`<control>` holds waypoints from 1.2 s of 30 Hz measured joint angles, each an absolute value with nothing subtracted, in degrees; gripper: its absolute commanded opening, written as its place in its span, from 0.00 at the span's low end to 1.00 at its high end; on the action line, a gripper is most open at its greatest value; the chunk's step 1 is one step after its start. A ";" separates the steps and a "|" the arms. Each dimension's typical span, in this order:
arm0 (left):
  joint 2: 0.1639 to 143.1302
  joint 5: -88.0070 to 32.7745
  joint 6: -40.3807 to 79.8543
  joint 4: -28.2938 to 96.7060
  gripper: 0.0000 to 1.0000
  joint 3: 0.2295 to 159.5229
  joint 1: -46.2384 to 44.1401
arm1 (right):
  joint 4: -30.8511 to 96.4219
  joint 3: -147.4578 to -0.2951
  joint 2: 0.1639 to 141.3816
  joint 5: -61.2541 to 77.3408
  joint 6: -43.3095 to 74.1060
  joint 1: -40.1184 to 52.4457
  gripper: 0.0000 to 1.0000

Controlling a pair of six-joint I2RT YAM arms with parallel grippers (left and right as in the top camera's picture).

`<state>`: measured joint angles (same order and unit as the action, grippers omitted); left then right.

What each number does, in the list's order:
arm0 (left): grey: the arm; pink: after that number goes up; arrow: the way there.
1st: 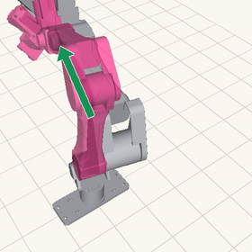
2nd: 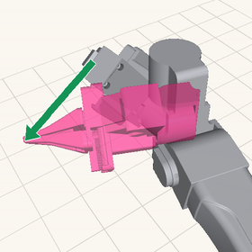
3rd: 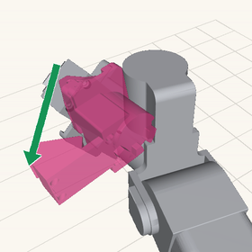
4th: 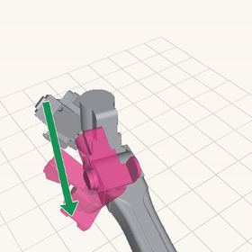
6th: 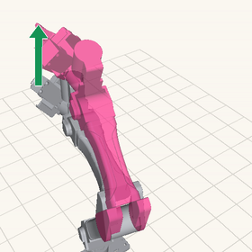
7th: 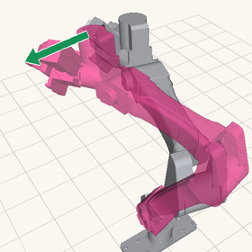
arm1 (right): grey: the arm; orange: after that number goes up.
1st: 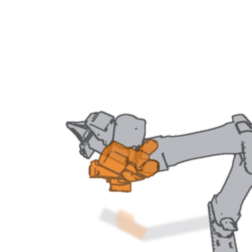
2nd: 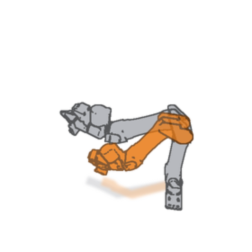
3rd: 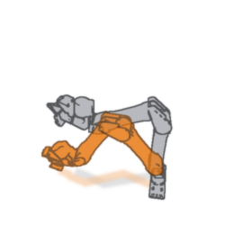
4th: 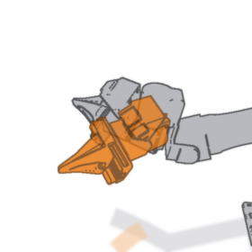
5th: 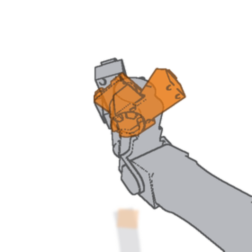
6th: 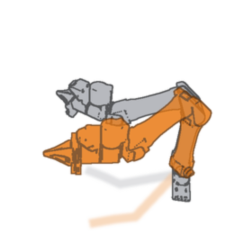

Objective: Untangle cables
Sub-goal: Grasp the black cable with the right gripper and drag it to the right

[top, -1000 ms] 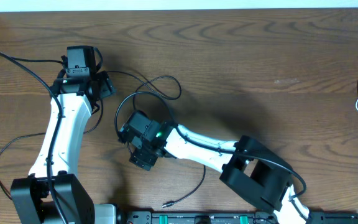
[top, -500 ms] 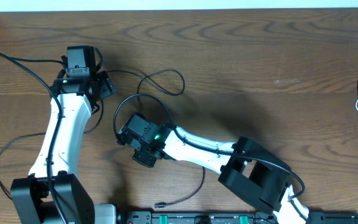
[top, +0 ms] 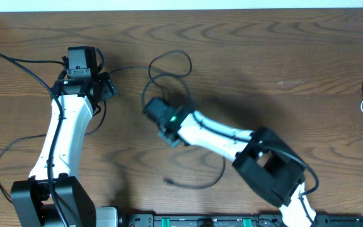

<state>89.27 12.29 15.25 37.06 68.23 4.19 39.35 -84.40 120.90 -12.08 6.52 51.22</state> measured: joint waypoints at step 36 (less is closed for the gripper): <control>89.27 12.29 15.25 37.06 0.90 68.23 4.19 | 37.28 -84.40 85.03 -21.37 0.05 -9.89 0.01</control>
<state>89.27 12.29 15.25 37.06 68.23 4.19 37.28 -84.40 85.03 -21.37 0.05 -9.89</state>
